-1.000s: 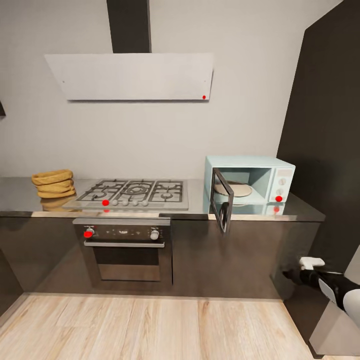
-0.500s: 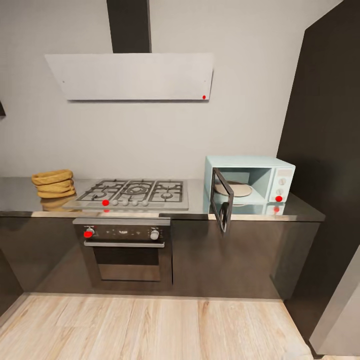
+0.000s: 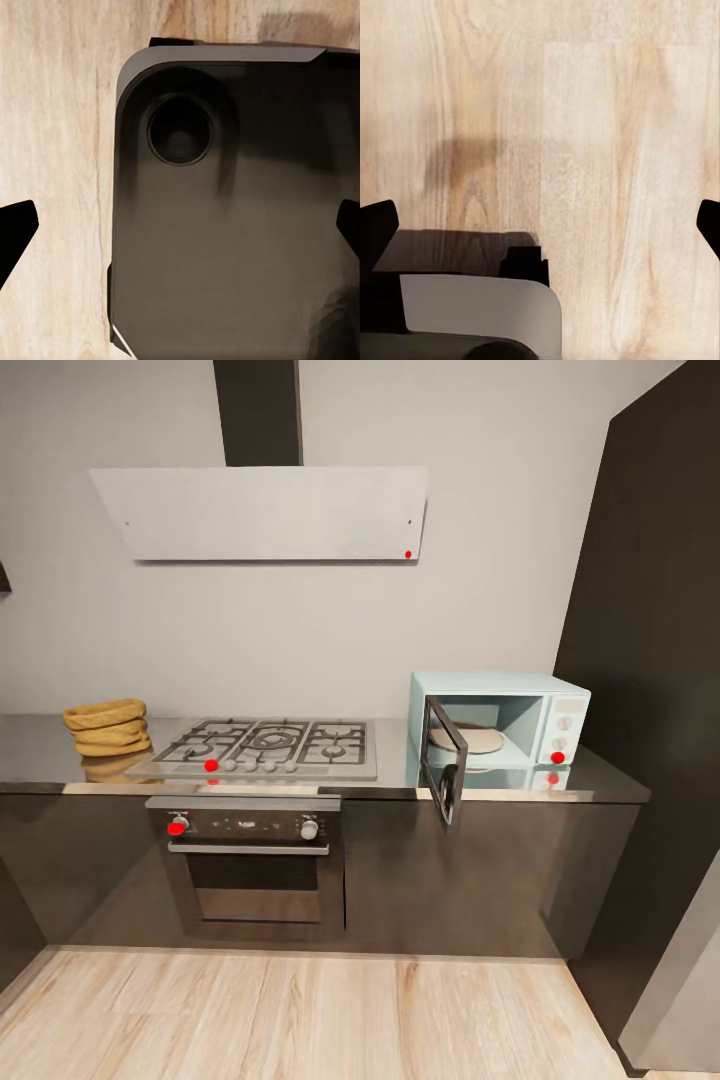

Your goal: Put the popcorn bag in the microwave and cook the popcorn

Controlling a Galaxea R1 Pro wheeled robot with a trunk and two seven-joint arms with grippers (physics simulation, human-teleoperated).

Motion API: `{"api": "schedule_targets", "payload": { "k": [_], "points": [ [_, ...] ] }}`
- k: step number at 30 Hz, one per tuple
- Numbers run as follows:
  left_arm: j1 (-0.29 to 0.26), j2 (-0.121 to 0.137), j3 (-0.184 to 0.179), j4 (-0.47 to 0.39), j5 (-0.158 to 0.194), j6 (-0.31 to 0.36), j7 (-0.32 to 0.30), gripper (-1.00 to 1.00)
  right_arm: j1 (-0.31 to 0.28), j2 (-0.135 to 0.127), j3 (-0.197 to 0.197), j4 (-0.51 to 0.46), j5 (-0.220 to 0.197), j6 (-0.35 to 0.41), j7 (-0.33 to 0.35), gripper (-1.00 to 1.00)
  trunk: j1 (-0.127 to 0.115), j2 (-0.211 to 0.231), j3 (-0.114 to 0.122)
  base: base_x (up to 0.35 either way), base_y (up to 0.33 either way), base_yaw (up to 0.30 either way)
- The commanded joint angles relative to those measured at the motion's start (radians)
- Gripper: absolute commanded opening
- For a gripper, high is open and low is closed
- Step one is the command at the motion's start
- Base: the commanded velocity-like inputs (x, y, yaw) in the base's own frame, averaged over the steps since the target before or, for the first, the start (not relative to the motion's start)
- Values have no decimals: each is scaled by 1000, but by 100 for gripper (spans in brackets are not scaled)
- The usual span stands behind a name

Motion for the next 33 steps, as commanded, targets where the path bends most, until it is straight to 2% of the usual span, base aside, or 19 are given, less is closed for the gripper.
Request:
{"api": "schedule_targets", "payload": {
  "k": [1, 5, 13, 15, 20, 21, 23, 26, 31, 33],
  "points": [
    [0, -1, 0, -1, 7, -2, 1, 100, 2, 0, -5, 3, 0, -7, 2, 100, 0, -1, -1, 0, 0, 0],
    [0, -1, 0, -1, 7, -2, 1, 100, 5, -1, -6, 3, -3, -2, 1, 100, 0, -1, -1, 0, 0, 62],
    [0, 1, 0, -1, 7, -2, 1, 100, 13, 1, -6, 5, -1, 7, 0, 100, 0, -1, -1, 0, 0, 257],
    [0, 2, 0, -1, 7, -2, 1, 100, 19, 14, -6, 5, -1, 7, -14, 100, 0, -1, -1, 0, 0, 274],
    [0, 3, 0, -2, 14, -2, 1, 100, 72, 65, -6, 5, 1, 9, -106, 100, 0, -1, -1, 0, 0, 274],
    [0, 4, 0, -2, 50, -2, 1, 100, 80, 76, -6, 5, 3, 10, -116, 100, 0, -1, -1, 0, 0, 274],
    [0, 7, -1, -3, 103, -2, 1, 100, 82, 79, -5, 5, 5, 10, -120, 100, 0, -1, -1, 0, 0, 274],
    [0, 13, -2, -4, 152, -9, 1, 100, 84, 82, -5, 5, 5, 28, -121, 100, 0, -1, -1, 0, 0, 274],
    [0, 15, -3, 0, 174, -72, 1, 100, 83, 82, -6, 5, 5, 69, -123, 100, 0, -1, -1, 0, 0, 274],
    [0, 14, -3, 1, 175, -78, 1, 100, 99, 70, -8, 5, -1, 63, -122, 100, 0, -1, -1, 0, 0, 274]
  ]
}}
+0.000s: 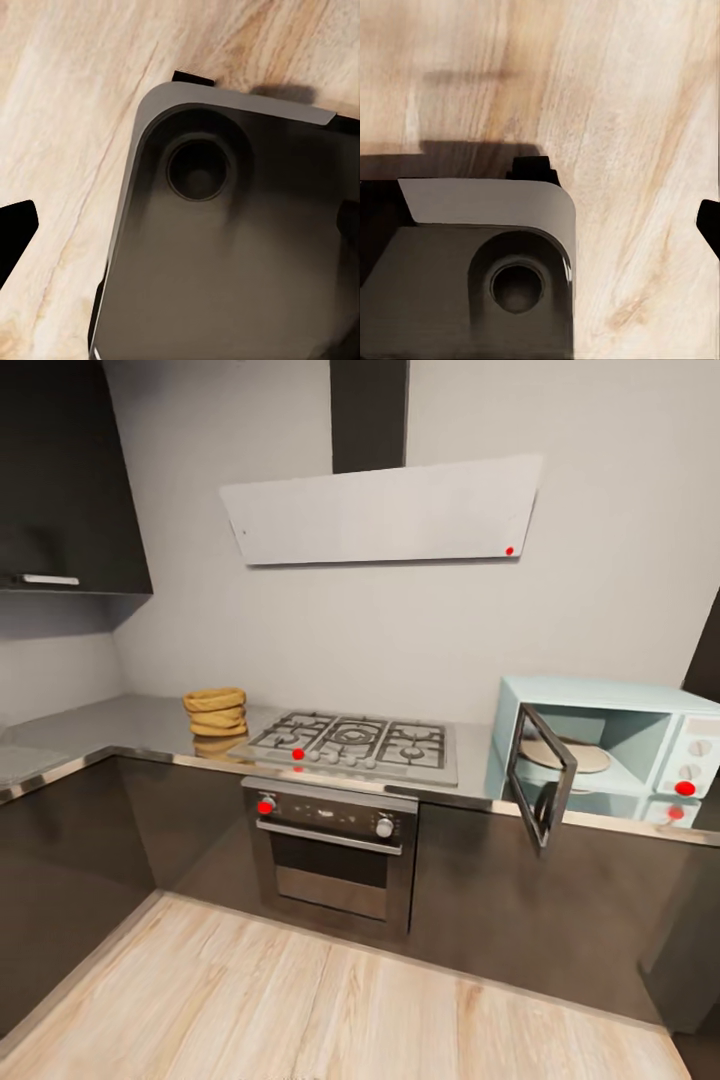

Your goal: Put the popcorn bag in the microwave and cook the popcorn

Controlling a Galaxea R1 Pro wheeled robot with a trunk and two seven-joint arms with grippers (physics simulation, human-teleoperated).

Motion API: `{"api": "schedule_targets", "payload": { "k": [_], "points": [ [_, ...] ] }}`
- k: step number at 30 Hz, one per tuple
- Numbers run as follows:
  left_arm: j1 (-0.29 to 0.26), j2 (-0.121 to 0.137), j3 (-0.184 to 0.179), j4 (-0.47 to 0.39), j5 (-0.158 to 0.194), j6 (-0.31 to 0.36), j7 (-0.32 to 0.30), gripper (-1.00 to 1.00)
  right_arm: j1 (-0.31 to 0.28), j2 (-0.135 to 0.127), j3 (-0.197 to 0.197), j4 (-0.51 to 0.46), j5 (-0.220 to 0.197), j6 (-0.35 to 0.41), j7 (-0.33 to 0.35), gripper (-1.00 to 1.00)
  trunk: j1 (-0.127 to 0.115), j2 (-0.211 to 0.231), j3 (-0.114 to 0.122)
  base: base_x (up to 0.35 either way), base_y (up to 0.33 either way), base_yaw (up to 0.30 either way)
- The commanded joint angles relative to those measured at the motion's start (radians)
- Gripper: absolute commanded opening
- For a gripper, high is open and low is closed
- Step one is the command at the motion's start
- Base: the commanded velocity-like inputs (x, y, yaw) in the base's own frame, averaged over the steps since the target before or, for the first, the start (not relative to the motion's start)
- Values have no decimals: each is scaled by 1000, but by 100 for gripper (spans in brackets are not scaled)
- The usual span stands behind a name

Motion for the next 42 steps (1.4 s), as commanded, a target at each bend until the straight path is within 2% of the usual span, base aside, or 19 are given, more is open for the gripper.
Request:
{"api": "schedule_targets", "payload": {
  "k": [1, 14, 42],
  "points": [
    [0, 0, 0, 0, 3, -2, 1, 100, 7, -2, -5, 3, 3, -6, -1, 100, 0, 0, -1, 0, 0, 274],
    [0, -1, -2, 1, -1, -4, 0, 100, 15, -3, -5, 2, 3, -34, -2, 100, 0, 0, 2, 0, 0, 274],
    [0, -1, -1, 1, 2, -4, -1, 100, 15, -3, -4, 3, 4, -34, -2, 100, 0, 0, 16, 0, 0, 264]
  ]
}}
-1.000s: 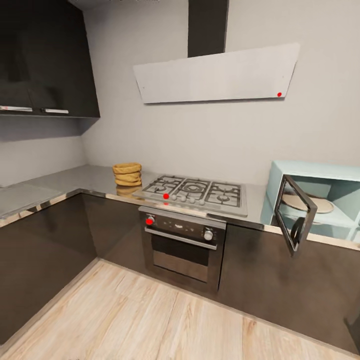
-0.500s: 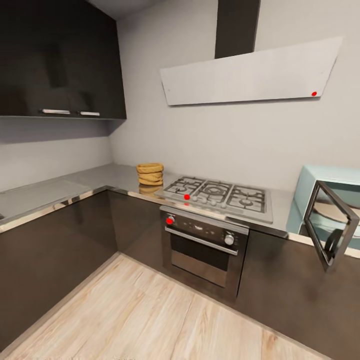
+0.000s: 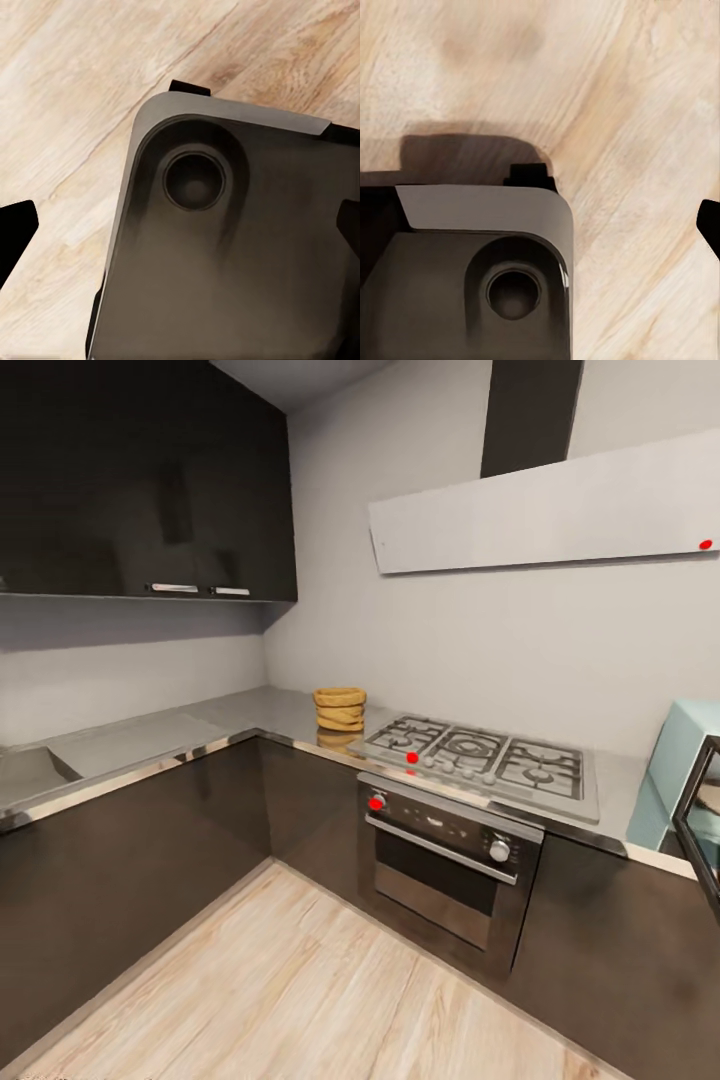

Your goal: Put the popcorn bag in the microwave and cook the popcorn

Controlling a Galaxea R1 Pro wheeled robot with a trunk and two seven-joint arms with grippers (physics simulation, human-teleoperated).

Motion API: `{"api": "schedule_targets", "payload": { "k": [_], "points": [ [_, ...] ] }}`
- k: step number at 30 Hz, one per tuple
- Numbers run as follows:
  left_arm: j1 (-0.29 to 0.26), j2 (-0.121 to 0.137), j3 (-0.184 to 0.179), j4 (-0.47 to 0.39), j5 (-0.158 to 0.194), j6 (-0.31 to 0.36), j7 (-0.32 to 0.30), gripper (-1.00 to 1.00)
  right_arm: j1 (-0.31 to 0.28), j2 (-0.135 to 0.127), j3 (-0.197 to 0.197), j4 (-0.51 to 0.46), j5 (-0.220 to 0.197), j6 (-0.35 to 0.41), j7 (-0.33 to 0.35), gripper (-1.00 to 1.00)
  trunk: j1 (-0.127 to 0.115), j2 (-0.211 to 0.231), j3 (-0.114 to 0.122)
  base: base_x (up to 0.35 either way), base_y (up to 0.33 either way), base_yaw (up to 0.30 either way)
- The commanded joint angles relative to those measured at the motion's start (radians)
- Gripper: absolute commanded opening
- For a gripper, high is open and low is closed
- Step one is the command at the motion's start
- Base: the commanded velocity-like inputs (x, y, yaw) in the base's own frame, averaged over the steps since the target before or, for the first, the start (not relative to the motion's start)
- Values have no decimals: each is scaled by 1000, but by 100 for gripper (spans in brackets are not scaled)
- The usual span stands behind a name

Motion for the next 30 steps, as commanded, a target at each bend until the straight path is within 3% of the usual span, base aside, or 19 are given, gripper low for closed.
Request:
{"api": "schedule_targets", "payload": {
  "k": [1, 30],
  "points": [
    [0, 0, 0, -1, 4, -2, 1, 100, -2, 0, -5, 3, 4, -5, -1, 100, 0, -1, -1, 5, 0, 56],
    [0, 3, -10, -1, -3, 8, -10, 100, -2, -2, 4, 0, 16, -11, 2, 100, 0, -1, -1, 268, 192, 2]
  ]
}}
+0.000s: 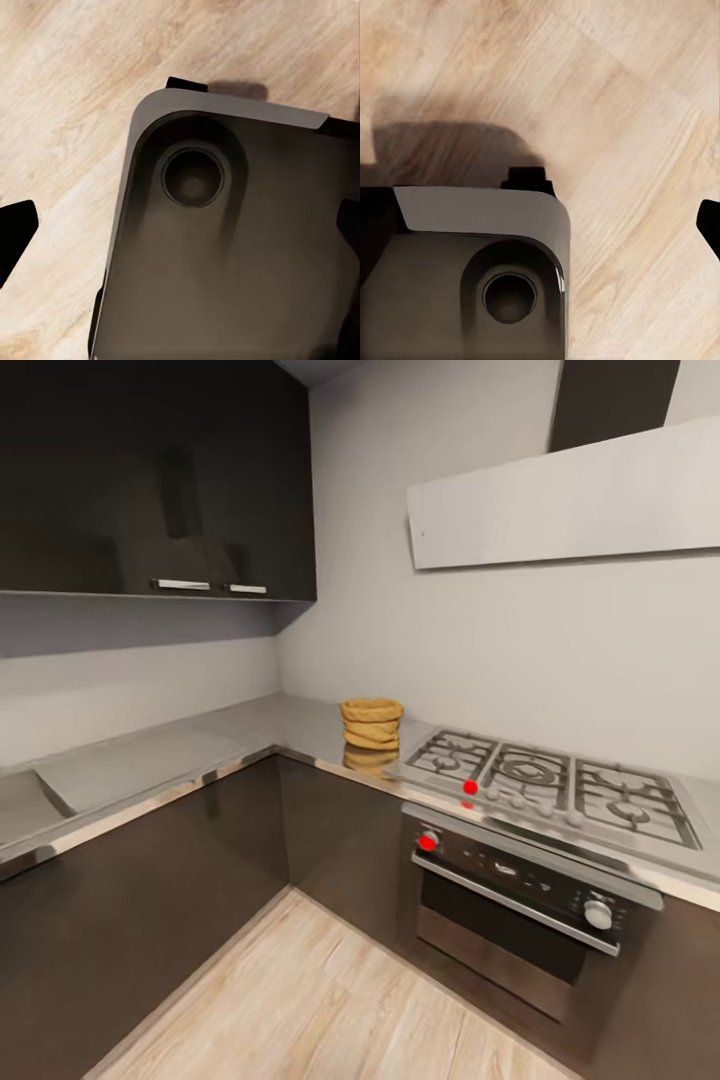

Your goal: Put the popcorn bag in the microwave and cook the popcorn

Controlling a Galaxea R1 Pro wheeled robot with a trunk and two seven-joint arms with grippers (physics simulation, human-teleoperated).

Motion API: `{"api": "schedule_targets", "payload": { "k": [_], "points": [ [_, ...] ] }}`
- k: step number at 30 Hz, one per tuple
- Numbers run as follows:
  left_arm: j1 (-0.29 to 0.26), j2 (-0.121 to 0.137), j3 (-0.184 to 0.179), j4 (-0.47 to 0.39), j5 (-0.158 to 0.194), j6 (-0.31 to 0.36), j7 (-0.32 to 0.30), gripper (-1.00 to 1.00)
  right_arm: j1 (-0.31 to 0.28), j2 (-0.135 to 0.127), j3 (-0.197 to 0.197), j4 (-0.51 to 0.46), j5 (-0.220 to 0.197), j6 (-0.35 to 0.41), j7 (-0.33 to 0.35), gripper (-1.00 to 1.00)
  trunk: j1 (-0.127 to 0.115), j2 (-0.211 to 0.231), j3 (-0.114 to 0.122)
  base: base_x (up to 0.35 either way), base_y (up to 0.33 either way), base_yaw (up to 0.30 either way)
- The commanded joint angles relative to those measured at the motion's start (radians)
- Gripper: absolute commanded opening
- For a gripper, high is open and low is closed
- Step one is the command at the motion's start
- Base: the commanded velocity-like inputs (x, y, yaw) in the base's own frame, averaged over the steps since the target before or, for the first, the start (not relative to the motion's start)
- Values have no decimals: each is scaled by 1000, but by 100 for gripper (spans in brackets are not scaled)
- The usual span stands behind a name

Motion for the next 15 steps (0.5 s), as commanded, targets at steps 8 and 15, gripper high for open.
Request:
{"api": "schedule_targets", "payload": {
  "k": [8, 15],
  "points": [
    [0, -1, -1, -1, 5, -2, 0, 100, -1, 3, -4, 3, 5, -6, -1, 100, 1, 0, -1, 312, 110, 0],
    [0, -1, -2, -1, 5, -3, 0, 100, -1, 3, -4, 3, 5, -7, -1, 100, 1, 0, -1, 314, 97, 0]
  ]
}}
